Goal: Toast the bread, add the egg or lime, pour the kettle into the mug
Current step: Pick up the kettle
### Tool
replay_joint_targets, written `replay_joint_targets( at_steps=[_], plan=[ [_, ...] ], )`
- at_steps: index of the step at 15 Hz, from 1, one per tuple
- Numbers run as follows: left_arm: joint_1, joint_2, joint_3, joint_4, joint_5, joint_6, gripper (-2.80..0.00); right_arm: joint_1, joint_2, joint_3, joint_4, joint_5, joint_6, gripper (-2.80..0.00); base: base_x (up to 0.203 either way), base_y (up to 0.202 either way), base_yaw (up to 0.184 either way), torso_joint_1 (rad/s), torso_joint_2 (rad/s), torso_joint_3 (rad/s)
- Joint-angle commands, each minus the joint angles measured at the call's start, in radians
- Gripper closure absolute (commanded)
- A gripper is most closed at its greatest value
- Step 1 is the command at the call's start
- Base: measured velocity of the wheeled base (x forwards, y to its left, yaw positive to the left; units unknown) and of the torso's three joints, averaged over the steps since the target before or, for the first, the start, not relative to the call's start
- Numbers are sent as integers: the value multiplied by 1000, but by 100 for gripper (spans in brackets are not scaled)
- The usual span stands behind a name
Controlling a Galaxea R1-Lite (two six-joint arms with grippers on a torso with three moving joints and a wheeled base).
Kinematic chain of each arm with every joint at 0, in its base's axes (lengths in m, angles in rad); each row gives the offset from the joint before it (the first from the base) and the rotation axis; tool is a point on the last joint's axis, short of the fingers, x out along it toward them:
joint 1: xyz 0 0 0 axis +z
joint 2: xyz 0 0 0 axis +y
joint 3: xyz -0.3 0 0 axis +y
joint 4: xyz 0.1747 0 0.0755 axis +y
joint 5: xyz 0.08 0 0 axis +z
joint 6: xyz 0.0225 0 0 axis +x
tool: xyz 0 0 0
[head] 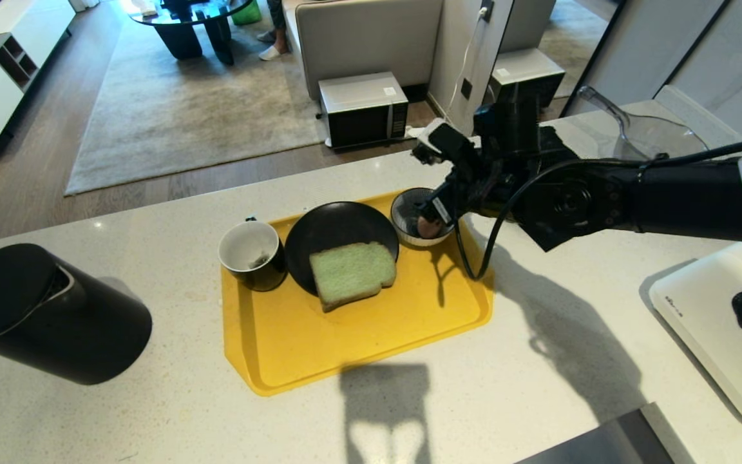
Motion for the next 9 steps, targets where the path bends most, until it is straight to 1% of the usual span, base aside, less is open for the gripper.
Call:
replay_joint_targets(
  at_steps=[1, 4, 6, 7, 9],
  plan=[
    [0, -2, 17, -1, 0, -1, 0, 7, -109, 35, -4, 0, 82, -280, 0, 0, 0, 0, 0, 0],
    [0, -2, 17, -1, 0, -1, 0, 10, -255, 86, 1, -1, 226, -280, 0, 0, 0, 0, 0, 0],
    [0, -2, 17, -1, 0, -1, 0, 7, -367, 171, 1, -1, 299, -280, 0, 0, 0, 0, 0, 0],
    [0, -2, 17, -1, 0, -1, 0, -1, -428, 234, -1, -2, 329, 0, 0, 0, 0, 0, 0, 0],
    [0, -2, 17, -1, 0, -1, 0, -19, -570, 358, -4, -2, 361, 0, 0, 0, 0, 0, 0, 0]
  ],
)
